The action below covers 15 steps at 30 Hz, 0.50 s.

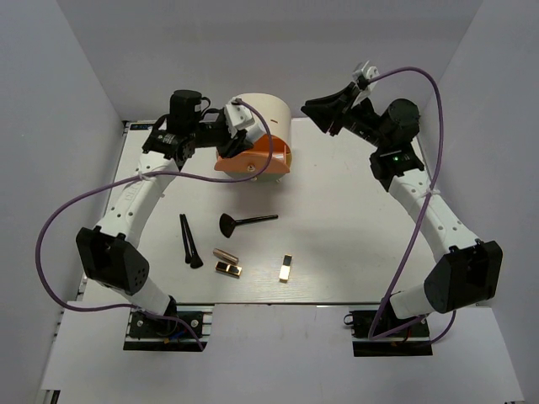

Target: Organize the makeup

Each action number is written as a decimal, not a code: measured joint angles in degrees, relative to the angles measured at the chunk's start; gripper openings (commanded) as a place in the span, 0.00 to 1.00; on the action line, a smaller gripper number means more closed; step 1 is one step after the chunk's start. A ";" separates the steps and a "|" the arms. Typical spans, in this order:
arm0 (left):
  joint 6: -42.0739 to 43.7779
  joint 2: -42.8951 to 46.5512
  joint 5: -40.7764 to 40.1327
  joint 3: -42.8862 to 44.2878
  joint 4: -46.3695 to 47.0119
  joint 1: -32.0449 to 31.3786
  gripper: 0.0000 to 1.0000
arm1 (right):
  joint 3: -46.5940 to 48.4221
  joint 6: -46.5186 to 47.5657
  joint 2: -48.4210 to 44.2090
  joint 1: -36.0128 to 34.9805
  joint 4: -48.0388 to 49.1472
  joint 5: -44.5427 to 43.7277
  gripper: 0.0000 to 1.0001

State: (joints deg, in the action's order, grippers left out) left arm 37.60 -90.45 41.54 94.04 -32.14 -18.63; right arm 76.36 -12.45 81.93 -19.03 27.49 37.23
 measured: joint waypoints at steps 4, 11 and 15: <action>0.15 -0.09 0.00 -2.62 0.04 -0.74 0.19 | -0.76 -0.66 -0.26 0.39 0.59 0.02 0.29; 0.13 -0.11 -0.76 -2.84 0.52 -1.40 0.37 | -1.29 -1.07 -0.87 0.70 1.29 0.02 0.29; 0.11 -0.11 -1.33 -3.48 1.57 -1.53 0.34 | -2.19 -1.29 -1.60 0.92 1.81 0.04 0.29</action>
State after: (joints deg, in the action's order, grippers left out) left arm 37.71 -90.56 40.21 90.56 -30.57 -20.16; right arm 74.17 -13.74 80.34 -18.11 29.30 37.28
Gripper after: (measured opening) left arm 0.462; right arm 0.293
